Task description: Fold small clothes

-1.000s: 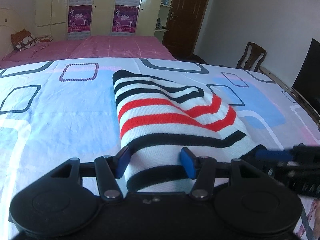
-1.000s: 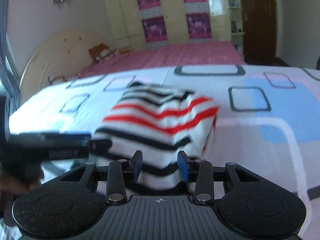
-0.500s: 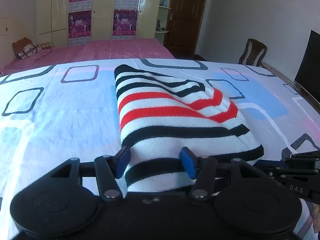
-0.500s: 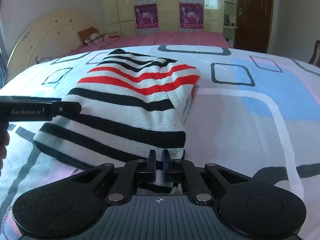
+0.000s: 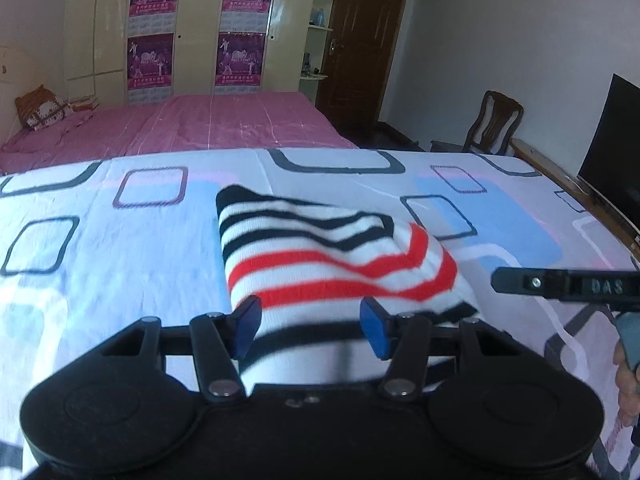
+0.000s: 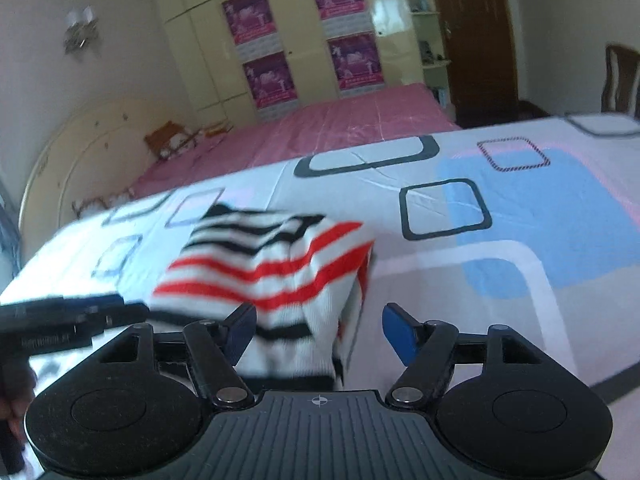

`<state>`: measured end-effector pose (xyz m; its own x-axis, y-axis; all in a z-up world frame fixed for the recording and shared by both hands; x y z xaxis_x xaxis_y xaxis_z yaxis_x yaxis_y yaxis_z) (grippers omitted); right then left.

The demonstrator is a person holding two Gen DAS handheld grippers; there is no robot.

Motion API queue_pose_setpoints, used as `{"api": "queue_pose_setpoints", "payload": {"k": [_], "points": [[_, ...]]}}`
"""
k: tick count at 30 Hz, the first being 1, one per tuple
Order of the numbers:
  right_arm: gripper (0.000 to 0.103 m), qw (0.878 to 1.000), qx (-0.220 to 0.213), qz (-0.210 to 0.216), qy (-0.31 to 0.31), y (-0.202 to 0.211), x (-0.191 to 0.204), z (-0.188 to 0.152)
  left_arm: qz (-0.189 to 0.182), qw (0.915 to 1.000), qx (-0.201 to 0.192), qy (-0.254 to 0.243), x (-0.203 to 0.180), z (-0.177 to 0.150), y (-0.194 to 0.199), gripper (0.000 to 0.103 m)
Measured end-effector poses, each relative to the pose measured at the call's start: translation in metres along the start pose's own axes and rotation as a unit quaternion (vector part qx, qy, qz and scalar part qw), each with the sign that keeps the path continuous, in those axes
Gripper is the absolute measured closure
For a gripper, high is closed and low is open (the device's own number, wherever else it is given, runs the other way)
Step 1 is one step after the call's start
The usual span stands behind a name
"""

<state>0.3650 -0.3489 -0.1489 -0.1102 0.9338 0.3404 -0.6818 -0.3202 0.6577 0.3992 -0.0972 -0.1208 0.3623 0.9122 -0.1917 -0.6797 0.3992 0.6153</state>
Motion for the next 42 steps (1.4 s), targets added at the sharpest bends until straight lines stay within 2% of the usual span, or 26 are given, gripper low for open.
{"api": "queue_pose_setpoints", "payload": {"k": [3, 6, 9, 13, 14, 15, 16, 19, 22, 24, 27, 31, 33, 37, 42], "points": [[0.033, 1.000, 0.013, 0.001, -0.027, -0.021, -0.005, 0.012, 0.004, 1.0000, 0.000, -0.008, 0.001, 0.007, -0.011, 0.052], [0.054, 0.999, 0.032, -0.005, -0.037, -0.045, -0.007, 0.020, 0.010, 0.9999, 0.003, -0.006, 0.007, 0.015, -0.024, 0.054], [0.055, 0.996, 0.058, -0.008, -0.064, -0.069, -0.015, 0.024, 0.015, 0.9999, 0.007, 0.002, 0.015, 0.021, -0.036, 0.054], [0.055, 0.991, 0.074, 0.016, -0.112, -0.090, -0.023, 0.029, 0.021, 0.9995, 0.013, 0.019, 0.027, 0.024, -0.054, 0.054], [0.055, 0.991, 0.071, 0.017, -0.113, -0.093, -0.022, 0.031, 0.024, 0.9993, 0.013, 0.025, 0.030, 0.024, -0.058, 0.054], [0.061, 0.992, 0.066, 0.014, -0.105, -0.095, -0.020, 0.032, 0.026, 0.9991, 0.013, 0.031, 0.033, 0.023, -0.062, 0.055], [0.077, 0.994, 0.062, 0.012, -0.093, -0.096, -0.017, 0.033, 0.028, 0.9988, 0.014, 0.036, 0.036, 0.021, -0.065, 0.056], [0.082, 0.999, 0.035, -0.002, -0.031, -0.096, -0.005, 0.036, 0.038, 0.9984, 0.013, 0.041, 0.040, 0.015, -0.069, 0.054], [0.085, 0.999, 0.026, -0.032, 0.031, -0.101, -0.002, 0.030, 0.047, 0.9977, 0.017, 0.045, 0.044, 0.005, -0.071, 0.053], [0.085, 0.998, 0.037, -0.050, 0.031, -0.111, -0.014, 0.023, 0.044, 0.9973, 0.015, 0.056, 0.046, 0.001, -0.071, 0.053], [0.085, 0.998, 0.042, -0.038, 0.014, -0.109, -0.023, 0.023, 0.044, 0.9978, 0.019, 0.046, 0.044, 0.006, -0.069, 0.053], [0.085, 0.999, -0.005, -0.048, 0.021, -0.084, -0.017, 0.043, 0.048, 0.9986, -0.004, 0.022, 0.041, 0.022, -0.063, 0.056], [0.085, 0.998, -0.025, -0.044, 0.037, -0.078, -0.006, 0.051, 0.045, 0.9988, 0.001, 0.019, 0.039, 0.028, -0.070, 0.056], [0.085, 0.997, -0.010, -0.038, 0.062, -0.097, 0.016, 0.052, 0.048, 0.9984, 0.020, 0.023, 0.041, 0.029, -0.088, 0.056], [0.085, 0.995, 0.022, -0.063, 0.071, -0.130, 0.008, 0.036, 0.053, 0.9976, 0.031, 0.030, 0.048, 0.023, -0.099, 0.053]]}}
Point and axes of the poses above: each gripper's, at about its wrist camera, not at the fingertips, and y roughly against the way its jaws point, x to its left, z to its top, the point moved 5 cm from there along -y, roughly the way its jaws point, and after that the axes turned 5 degrees about -z, right-handed, at the moved point
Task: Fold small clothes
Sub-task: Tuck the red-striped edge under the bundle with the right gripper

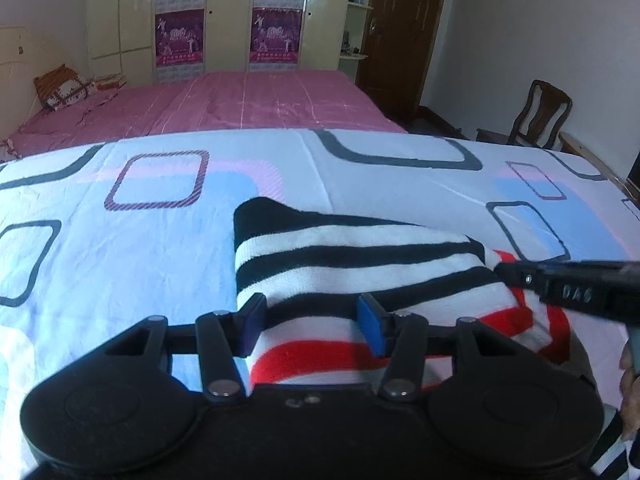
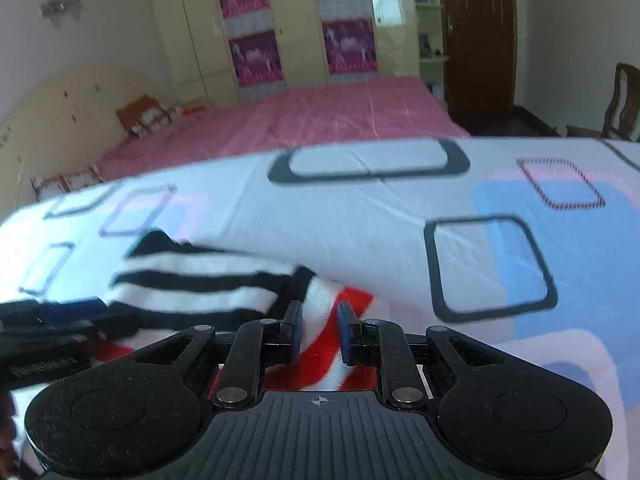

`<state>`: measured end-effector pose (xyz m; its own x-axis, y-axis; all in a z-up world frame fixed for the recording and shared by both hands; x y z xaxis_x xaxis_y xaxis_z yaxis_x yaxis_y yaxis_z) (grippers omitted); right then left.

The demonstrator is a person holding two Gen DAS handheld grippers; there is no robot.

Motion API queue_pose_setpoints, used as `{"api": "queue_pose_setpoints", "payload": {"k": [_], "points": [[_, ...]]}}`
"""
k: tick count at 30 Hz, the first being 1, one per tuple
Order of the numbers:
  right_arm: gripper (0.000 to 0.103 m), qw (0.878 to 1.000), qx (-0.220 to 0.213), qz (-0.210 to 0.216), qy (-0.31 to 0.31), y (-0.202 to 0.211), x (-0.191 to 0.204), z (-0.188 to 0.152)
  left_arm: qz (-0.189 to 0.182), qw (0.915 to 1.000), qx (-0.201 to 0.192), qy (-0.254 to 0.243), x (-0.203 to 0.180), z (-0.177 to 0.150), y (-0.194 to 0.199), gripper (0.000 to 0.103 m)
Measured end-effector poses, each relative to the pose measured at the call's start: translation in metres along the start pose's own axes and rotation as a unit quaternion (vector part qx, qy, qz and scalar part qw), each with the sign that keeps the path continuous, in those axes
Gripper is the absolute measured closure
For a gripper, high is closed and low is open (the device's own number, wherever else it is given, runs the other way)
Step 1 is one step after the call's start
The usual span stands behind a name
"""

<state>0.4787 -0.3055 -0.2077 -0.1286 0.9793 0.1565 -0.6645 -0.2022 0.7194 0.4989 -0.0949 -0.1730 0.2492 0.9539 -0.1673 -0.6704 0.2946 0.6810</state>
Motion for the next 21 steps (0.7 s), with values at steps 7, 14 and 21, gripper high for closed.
{"api": "queue_pose_setpoints", "payload": {"k": [7, 14, 21], "points": [[0.085, 0.999, -0.016, -0.018, 0.028, -0.012, -0.004, -0.012, -0.007, 0.9996, 0.008, 0.027, 0.008, -0.005, -0.005, 0.052], [0.085, 1.000, -0.008, -0.001, 0.013, -0.003, -0.009, -0.002, 0.004, 0.9999, 0.001, 0.014, 0.002, -0.003, 0.006, 0.054], [0.084, 0.999, -0.042, 0.017, 0.013, 0.044, 0.001, 0.001, -0.002, 0.9999, -0.015, -0.001, -0.004, -0.008, 0.035, 0.054]]}}
Point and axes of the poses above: each gripper's, at about its wrist camera, not at the fingertips, and y roughly against the way its jaws point, x to its left, z to its top, the point moved 5 cm from there along -y, roughly the way its jaws point, and after that the axes turned 5 degrees about -z, right-handed, at the moved point
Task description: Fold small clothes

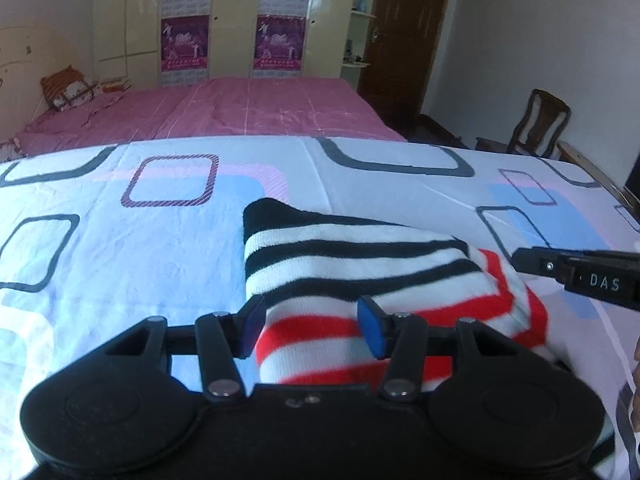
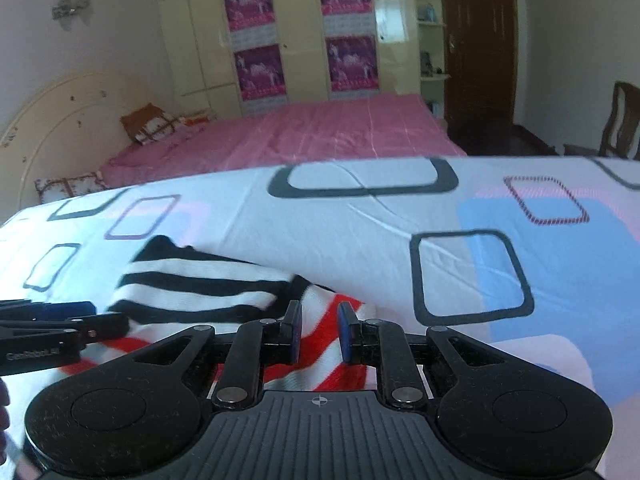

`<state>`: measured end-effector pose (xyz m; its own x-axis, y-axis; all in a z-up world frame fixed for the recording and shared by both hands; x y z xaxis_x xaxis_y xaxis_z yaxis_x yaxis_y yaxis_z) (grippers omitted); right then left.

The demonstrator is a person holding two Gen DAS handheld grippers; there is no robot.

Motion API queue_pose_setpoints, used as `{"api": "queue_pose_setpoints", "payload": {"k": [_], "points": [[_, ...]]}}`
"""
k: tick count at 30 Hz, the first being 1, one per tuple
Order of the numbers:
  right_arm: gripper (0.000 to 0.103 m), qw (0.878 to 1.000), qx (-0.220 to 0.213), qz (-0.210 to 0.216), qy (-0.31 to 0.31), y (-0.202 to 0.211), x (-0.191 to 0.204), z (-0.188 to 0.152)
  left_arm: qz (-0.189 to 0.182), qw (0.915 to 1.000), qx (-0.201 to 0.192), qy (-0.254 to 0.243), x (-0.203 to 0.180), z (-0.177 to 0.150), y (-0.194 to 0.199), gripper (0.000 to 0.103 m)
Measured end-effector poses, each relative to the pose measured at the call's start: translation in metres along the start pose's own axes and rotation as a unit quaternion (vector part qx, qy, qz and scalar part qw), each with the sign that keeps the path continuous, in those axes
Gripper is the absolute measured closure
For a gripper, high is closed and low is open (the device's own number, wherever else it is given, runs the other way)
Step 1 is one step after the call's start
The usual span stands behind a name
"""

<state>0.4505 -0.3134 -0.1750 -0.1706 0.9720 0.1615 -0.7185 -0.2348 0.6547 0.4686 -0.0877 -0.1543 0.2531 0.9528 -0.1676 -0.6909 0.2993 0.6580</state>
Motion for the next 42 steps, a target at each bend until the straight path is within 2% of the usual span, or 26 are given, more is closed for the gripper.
{"api": "queue_pose_setpoints", "payload": {"k": [3, 5, 7, 11, 15, 16, 18, 22, 24, 27, 29, 31, 33, 35, 36, 37, 38, 40, 42], "points": [[0.083, 1.000, -0.005, 0.014, 0.005, 0.016, 0.010, -0.005, -0.001, 0.9998, -0.007, -0.017, -0.006, -0.006, 0.015, 0.054], [0.075, 1.000, -0.001, 0.021, 0.015, 0.024, 0.018, -0.012, -0.004, 0.9997, -0.007, -0.022, -0.009, -0.011, 0.023, 0.054], [0.042, 0.999, -0.005, 0.022, 0.024, 0.033, 0.023, -0.021, -0.004, 0.9996, -0.008, -0.026, -0.012, -0.016, 0.031, 0.054], [0.042, 0.999, -0.007, 0.023, 0.041, 0.052, 0.032, -0.041, -0.005, 0.9992, -0.008, -0.039, -0.017, -0.031, 0.047, 0.054], [0.043, 0.999, 0.015, 0.021, 0.039, 0.061, 0.029, -0.064, -0.003, 0.9993, -0.008, -0.036, -0.015, -0.044, 0.056, 0.053], [0.054, 0.999, 0.021, 0.019, 0.038, 0.062, 0.027, -0.069, -0.003, 0.9995, -0.009, -0.030, -0.013, -0.046, 0.058, 0.053], [0.067, 0.999, 0.034, 0.017, 0.022, 0.064, 0.020, -0.079, -0.004, 0.9997, -0.008, -0.021, -0.011, -0.050, 0.061, 0.053], [0.070, 0.999, 0.044, 0.021, 0.012, 0.071, 0.012, -0.092, -0.010, 0.9997, -0.012, -0.021, -0.009, -0.058, 0.068, 0.058], [0.070, 0.998, 0.051, 0.024, 0.010, 0.066, 0.007, -0.102, -0.014, 0.9996, -0.009, -0.021, -0.007, -0.065, 0.065, 0.058], [0.070, 0.998, 0.056, 0.032, -0.024, 0.067, 0.001, -0.102, -0.017, 0.9998, -0.007, -0.009, -0.004, -0.068, 0.064, 0.058], [0.070, 0.998, 0.049, 0.027, -0.015, 0.079, 0.005, -0.101, -0.022, 0.9998, 0.000, -0.001, -0.003, -0.067, 0.069, 0.059], [0.070, 0.998, 0.062, 0.027, -0.008, 0.077, 0.000, -0.114, -0.028, 0.9996, 0.004, 0.002, -0.002, -0.072, 0.068, 0.057], [0.070, 0.996, 0.068, 0.040, -0.041, 0.077, -0.010, -0.119, -0.028, 0.9996, 0.003, 0.000, -0.002, -0.074, 0.068, 0.057], [0.070, 0.996, 0.066, 0.036, -0.036, 0.083, -0.009, -0.116, -0.027, 0.9996, 0.006, 0.001, -0.003, -0.072, 0.069, 0.057], [0.072, 0.997, 0.065, 0.034, -0.029, 0.086, -0.007, -0.114, -0.027, 0.9996, 0.006, 0.003, -0.003, -0.071, 0.070, 0.058], [0.082, 0.997, 0.063, 0.036, -0.026, 0.089, -0.006, -0.114, -0.033, 0.9994, 0.008, 0.009, -0.002, -0.070, 0.071, 0.058], [0.086, 0.997, 0.064, 0.044, -0.024, 0.091, -0.004, -0.113, -0.039, 0.9990, 0.010, 0.019, 0.001, -0.068, 0.072, 0.058], [0.087, 0.997, 0.059, 0.040, -0.010, 0.093, 0.000, -0.109, -0.046, 0.9981, 0.011, 0.039, 0.005, -0.064, 0.073, 0.055], [0.087, 0.998, 0.051, 0.042, -0.012, 0.095, 0.001, -0.100, -0.047, 0.9973, 0.006, 0.056, 0.008, -0.057, 0.075, 0.046]]}}
Point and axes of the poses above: each gripper's, at about its wrist camera, not at the fingertips, and y roughly against the way its jaws point, x to its left, z to its top, the point moved 5 cm from there along -y, roughly the way its jaws point, and after that the axes turned 5 degrees about -z, right-handed, at the moved point
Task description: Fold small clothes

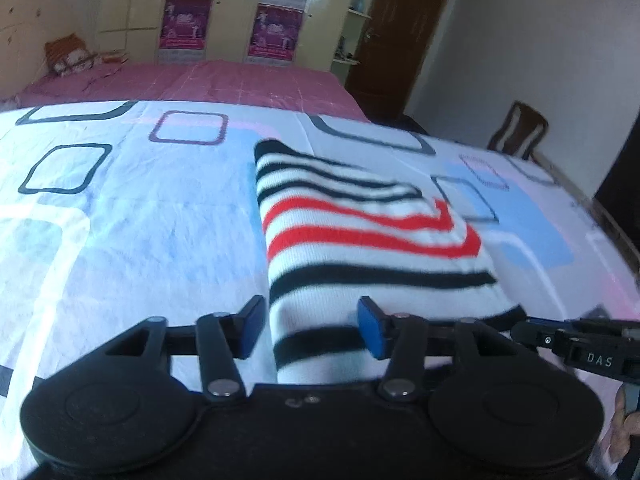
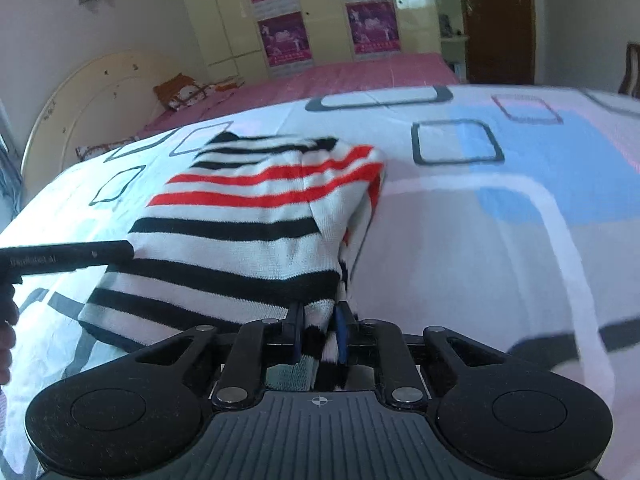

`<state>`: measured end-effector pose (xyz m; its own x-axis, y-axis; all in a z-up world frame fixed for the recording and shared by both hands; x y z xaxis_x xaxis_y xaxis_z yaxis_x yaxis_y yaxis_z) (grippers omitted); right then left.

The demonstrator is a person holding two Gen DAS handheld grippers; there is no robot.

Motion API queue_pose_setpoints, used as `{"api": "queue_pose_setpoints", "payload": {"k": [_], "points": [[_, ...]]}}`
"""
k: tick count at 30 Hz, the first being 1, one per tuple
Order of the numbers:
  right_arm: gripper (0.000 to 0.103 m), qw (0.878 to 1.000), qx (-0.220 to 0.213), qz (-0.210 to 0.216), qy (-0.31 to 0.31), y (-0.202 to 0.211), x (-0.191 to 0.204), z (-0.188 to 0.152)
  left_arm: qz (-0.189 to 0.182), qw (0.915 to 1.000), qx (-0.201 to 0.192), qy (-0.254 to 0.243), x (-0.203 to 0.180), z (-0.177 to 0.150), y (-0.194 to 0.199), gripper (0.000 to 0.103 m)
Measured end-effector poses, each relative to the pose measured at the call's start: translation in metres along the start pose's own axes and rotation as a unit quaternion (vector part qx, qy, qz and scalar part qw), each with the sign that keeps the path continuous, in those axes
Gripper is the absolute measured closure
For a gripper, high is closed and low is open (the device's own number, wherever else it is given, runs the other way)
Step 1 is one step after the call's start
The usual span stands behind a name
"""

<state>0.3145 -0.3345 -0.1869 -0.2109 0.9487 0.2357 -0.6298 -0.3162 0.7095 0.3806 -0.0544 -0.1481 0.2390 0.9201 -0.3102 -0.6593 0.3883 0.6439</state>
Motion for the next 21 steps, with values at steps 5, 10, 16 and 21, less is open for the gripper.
{"api": "queue_pose_setpoints", "payload": {"k": [5, 10, 16, 21], "points": [[0.029, 0.999, -0.005, 0.024, -0.046, -0.009, -0.009, 0.028, -0.011, 0.9999, -0.002, 0.011, 0.000, 0.017, -0.006, 0.032], [0.023, 0.997, 0.006, 0.040, -0.068, -0.037, -0.015, 0.048, -0.021, 0.9988, 0.022, 0.039, 0.006, 0.021, -0.027, 0.030], [0.023, 0.987, 0.043, 0.079, -0.132, -0.075, -0.030, 0.052, -0.042, 0.9962, 0.036, 0.067, 0.017, 0.017, -0.052, 0.028], [0.023, 0.982, 0.041, 0.109, -0.151, -0.092, -0.039, 0.048, -0.080, 0.9903, 0.047, 0.104, 0.022, 0.015, -0.068, 0.031]]}}
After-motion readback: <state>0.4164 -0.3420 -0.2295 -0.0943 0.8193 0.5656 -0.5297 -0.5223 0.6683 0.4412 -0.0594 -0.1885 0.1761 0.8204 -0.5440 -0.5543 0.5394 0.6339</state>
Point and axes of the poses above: each gripper's, at about its wrist camera, not at the fingertips, and y roughly against the way its jaws point, x to its left, z to its top, the point moved 5 cm from there along -y, roughly the way its jaws point, and after that the axes turned 5 degrees about -z, right-handed, at the moved point
